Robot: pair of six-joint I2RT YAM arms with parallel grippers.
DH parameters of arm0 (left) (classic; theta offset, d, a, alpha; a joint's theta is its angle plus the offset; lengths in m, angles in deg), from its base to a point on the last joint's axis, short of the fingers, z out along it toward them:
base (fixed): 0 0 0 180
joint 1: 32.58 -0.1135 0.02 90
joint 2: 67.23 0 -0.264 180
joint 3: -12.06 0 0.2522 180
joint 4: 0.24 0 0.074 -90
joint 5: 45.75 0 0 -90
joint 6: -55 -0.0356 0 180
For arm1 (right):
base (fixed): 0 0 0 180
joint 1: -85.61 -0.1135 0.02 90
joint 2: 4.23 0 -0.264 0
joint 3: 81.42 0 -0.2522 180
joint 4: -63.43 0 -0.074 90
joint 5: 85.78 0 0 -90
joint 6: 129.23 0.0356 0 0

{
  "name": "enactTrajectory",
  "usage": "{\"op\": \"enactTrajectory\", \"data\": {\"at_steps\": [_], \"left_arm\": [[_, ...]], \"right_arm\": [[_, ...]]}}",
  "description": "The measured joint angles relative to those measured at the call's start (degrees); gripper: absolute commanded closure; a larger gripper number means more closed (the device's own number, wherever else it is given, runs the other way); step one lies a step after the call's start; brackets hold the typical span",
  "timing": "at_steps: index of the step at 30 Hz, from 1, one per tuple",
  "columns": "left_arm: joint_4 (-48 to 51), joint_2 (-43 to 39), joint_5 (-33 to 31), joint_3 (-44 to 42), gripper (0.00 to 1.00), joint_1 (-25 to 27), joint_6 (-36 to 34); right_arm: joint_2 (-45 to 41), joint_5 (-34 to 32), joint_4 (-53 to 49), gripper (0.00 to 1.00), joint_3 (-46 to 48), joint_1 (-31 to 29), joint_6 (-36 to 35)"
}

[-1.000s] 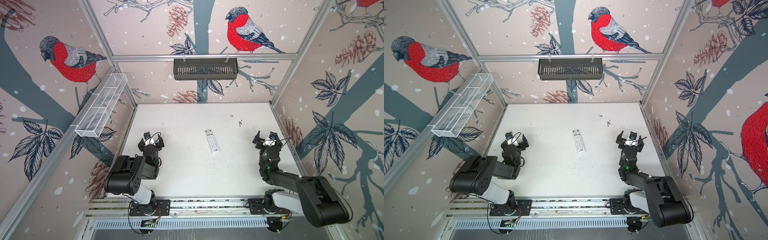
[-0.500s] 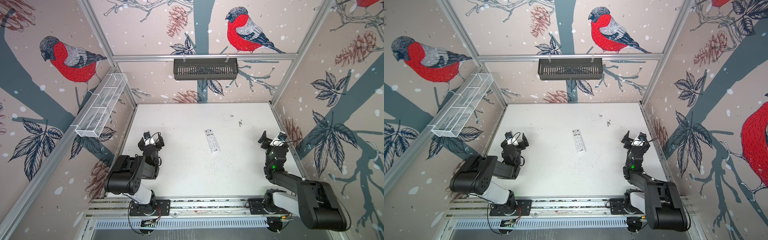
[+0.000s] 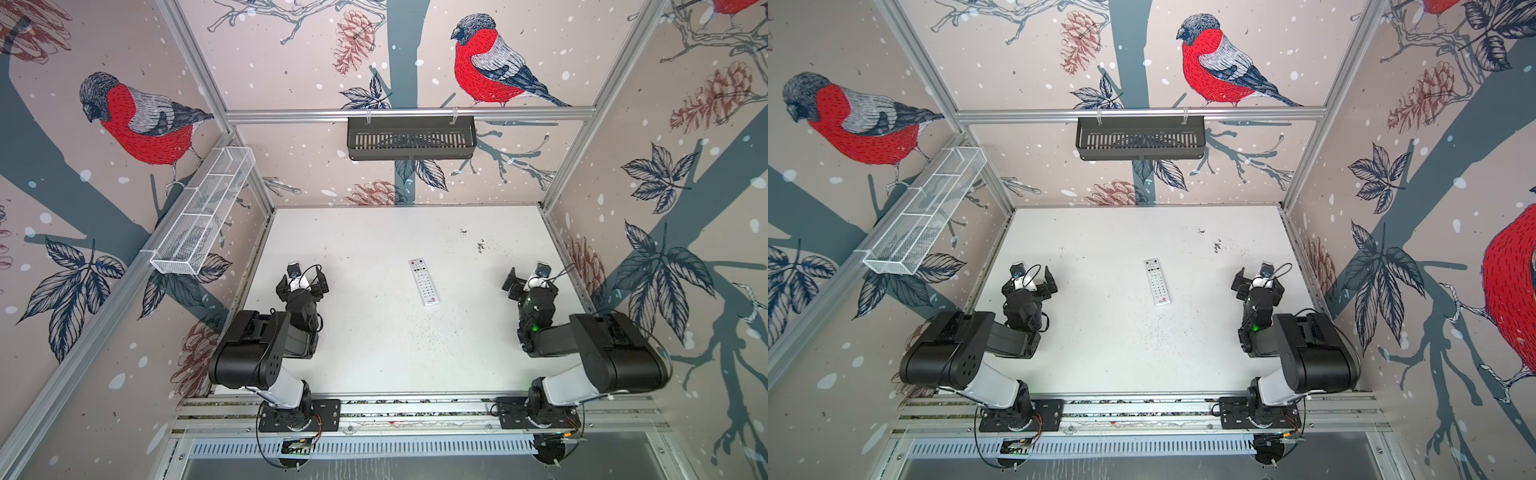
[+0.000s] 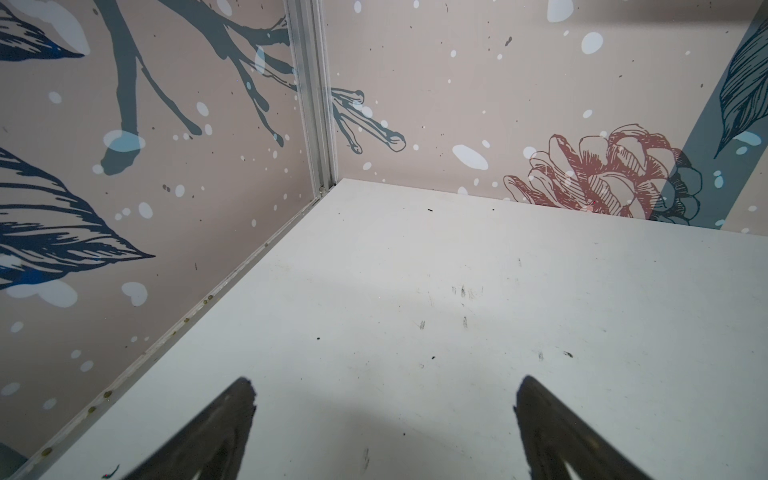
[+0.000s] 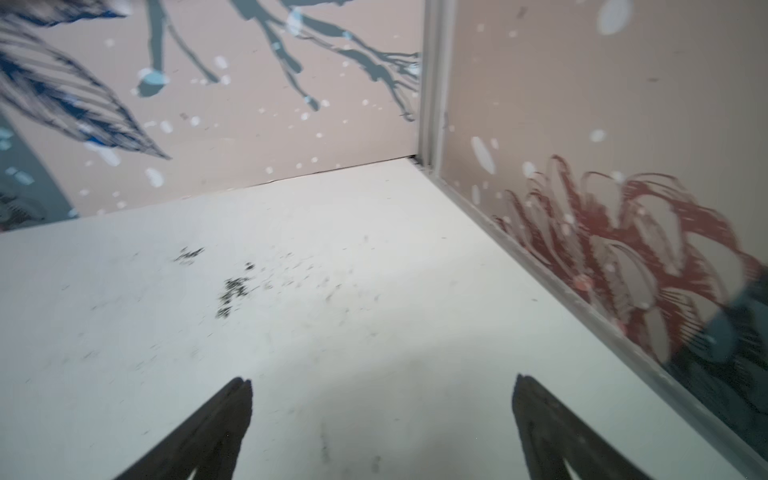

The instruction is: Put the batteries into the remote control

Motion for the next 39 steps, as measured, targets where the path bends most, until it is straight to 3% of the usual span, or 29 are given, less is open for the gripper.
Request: {"op": "enactTrajectory", "data": {"at_steps": [39], "left_arm": [[-0.02, 0.00, 0.00, 0.02, 0.03, 0.00, 0.00]], "right_arm": [[-0.79, 1.86, -1.77, 0.01, -2.03, 1.31, -1.40]]}}
